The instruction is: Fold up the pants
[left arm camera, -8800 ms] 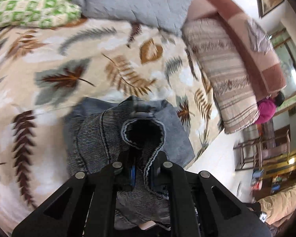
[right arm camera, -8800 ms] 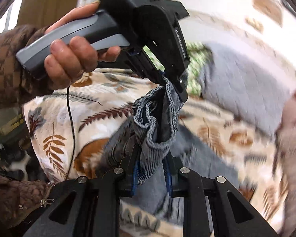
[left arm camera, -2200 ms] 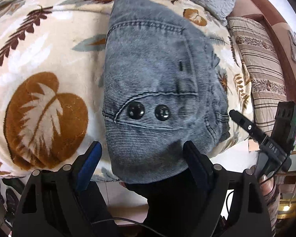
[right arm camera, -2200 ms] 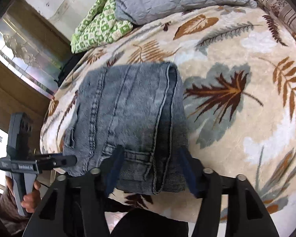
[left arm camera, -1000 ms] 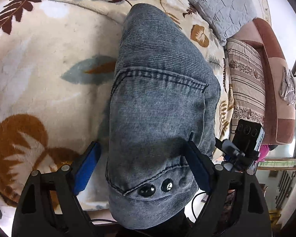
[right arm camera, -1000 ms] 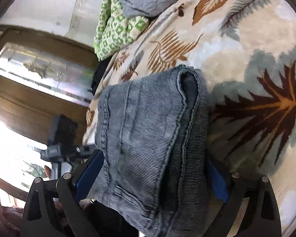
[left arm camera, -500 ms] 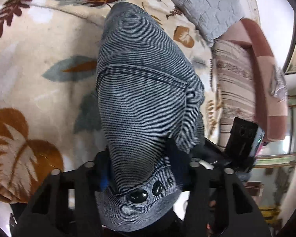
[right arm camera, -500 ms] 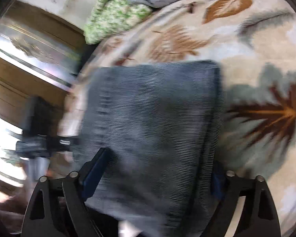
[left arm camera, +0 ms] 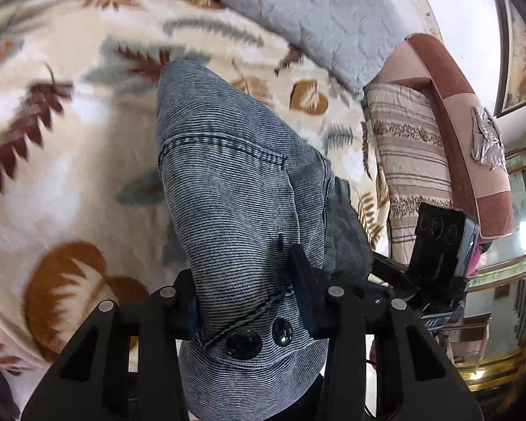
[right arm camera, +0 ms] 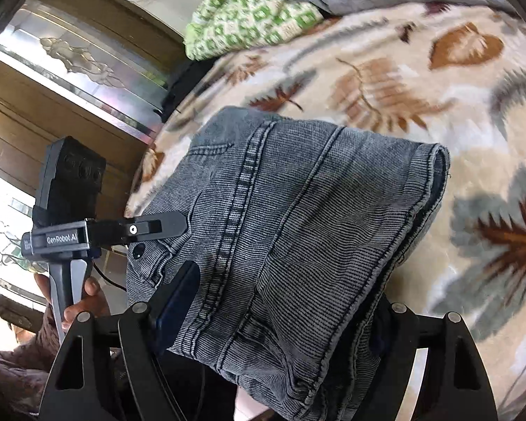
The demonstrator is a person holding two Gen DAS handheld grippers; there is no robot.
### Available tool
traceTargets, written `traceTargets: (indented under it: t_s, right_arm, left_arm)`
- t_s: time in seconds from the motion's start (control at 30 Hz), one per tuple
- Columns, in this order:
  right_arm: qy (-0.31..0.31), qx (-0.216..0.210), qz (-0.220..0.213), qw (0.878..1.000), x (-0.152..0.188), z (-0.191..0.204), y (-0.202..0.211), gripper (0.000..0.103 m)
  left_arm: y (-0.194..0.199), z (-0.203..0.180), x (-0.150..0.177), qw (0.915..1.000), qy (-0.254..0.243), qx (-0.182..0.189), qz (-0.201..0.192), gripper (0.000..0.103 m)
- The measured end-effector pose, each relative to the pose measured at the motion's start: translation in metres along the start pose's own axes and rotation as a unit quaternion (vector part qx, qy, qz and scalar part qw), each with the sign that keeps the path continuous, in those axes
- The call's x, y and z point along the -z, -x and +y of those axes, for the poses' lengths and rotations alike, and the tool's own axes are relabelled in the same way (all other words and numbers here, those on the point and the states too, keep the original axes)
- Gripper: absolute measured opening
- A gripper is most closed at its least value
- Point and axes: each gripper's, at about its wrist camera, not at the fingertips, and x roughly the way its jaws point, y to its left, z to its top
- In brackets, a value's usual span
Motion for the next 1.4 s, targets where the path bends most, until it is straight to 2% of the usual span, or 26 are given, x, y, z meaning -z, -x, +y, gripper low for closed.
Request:
traceTargets:
  t_s: [0.17,0.4,0.7,0.9,1.03,1.13,1.2,1.3,1.4]
  right_arm:
    - [0.031,-0.006,-0.042,0.999,-0.035,0.029,0.007,0.082]
    - [0.09,0.028,-0.064,0.994,-0.085,0.057,-0.005,0.082]
    - [0.084,0.059,-0.056,0.993,-0.141,0.034,-0.061,0.082]
    - [0.072,0.081,-0.036,0.993,-0.152,0.006,-0.101,0.082]
    - [0.083,0.106,-0.033,0.99,-0.145,-0.006,-0.114,0.083]
    - [0.079,0.13,-0.027,0.988,-0.142,-0.022,-0.119,0.084]
    - [0.073,0.134,-0.033,0.988,-0.139,-0.033,-0.117,0.089]
    - [0.066,0.131,-0.037,0.988,-0.136,-0.045,-0.112,0.093]
    - [0.054,0.141,-0.04,0.988,-0.133,-0.057,-0.103,0.095]
  left_arm:
    - [0.03,-0.002,-0.028,0.9988,-0.018,-0.019,-0.041,0.04]
    - [0.04,-0.005,-0.072,0.992,-0.054,-0.08,-0.081,0.041]
    - [-0.002,0.036,-0.113,0.9902,-0.029,-0.114,-0.075,0.041]
    - [-0.034,0.063,-0.117,0.9892,-0.009,-0.138,-0.05,0.042]
    - [-0.038,0.065,-0.115,0.9859,-0.023,-0.155,-0.058,0.055]
    - [-0.042,0.068,-0.114,0.9824,-0.031,-0.174,-0.062,0.074]
    - [-0.044,0.073,-0.113,0.9803,-0.031,-0.183,-0.066,0.085]
    - [-0.044,0.09,-0.117,0.9838,-0.006,-0.169,-0.059,0.091]
    - [-0.035,0.111,-0.121,0.9849,0.039,-0.159,-0.056,0.091]
